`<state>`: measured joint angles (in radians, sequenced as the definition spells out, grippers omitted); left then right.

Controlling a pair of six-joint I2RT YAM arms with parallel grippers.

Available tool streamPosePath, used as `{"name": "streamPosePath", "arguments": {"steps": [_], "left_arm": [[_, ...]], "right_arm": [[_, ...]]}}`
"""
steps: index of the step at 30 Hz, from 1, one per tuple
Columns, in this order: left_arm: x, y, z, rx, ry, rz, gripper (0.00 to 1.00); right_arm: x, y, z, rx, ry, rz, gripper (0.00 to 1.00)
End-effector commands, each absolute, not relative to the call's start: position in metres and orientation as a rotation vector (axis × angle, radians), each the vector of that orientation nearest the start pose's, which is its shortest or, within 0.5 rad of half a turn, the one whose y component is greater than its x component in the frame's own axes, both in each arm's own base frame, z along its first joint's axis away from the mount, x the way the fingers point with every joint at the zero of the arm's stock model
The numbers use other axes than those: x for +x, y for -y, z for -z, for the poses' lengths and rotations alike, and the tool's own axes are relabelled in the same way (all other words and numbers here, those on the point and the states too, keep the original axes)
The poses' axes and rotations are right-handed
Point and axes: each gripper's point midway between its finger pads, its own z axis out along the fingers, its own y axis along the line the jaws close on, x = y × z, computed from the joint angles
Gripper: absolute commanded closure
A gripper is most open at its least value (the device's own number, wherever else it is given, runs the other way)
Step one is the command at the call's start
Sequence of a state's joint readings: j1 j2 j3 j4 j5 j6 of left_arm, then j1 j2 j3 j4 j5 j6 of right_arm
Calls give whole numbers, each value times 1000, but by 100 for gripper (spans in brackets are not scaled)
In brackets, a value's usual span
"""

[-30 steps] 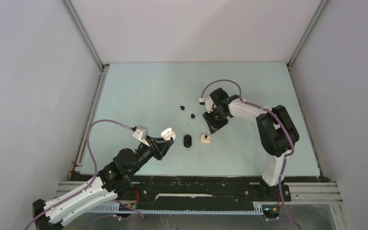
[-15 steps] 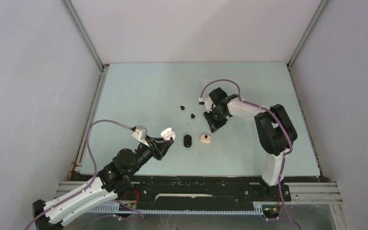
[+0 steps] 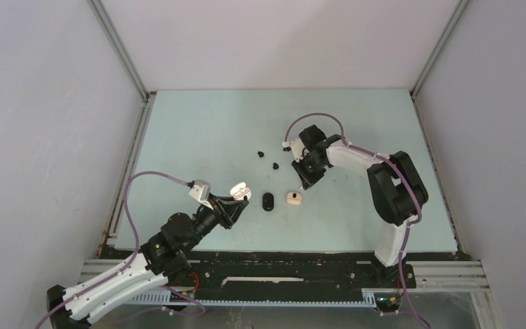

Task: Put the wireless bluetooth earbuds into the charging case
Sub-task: Pick up the earbud from the center of the board, then place the earbud in the charging case.

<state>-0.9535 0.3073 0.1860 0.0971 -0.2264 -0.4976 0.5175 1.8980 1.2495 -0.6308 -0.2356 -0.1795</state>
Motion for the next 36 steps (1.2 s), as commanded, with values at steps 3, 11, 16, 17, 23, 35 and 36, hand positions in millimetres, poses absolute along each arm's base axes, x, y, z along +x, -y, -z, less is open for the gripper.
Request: {"name": "streamPosePath", "arguments": {"steps": [3, 11, 16, 17, 23, 35, 36], "left_arm": [[171, 217, -186, 215, -1622, 986, 100], [183, 237, -196, 294, -1618, 938, 100], [192, 252, -213, 332, -1586, 935, 100], [193, 255, -218, 338, -1566, 944, 100], [188, 276, -234, 454, -1476, 991, 100], [182, 296, -256, 518, -1333, 1014, 100], [183, 297, -257, 517, -1340, 1011, 100]], "right_arm": [[320, -195, -95, -1096, -2410, -270, 100], [324, -176, -172, -1217, -2114, -70, 100], [328, -164, -239, -1262, -1848, 171, 100], [325, -164, -253, -1273, -1790, 206, 100], [287, -174, -321, -1313, -1506, 272, 100], [229, -219, -378, -1390, -1154, 318, 100], [230, -221, -377, -1401, -1145, 332, 100]]}}
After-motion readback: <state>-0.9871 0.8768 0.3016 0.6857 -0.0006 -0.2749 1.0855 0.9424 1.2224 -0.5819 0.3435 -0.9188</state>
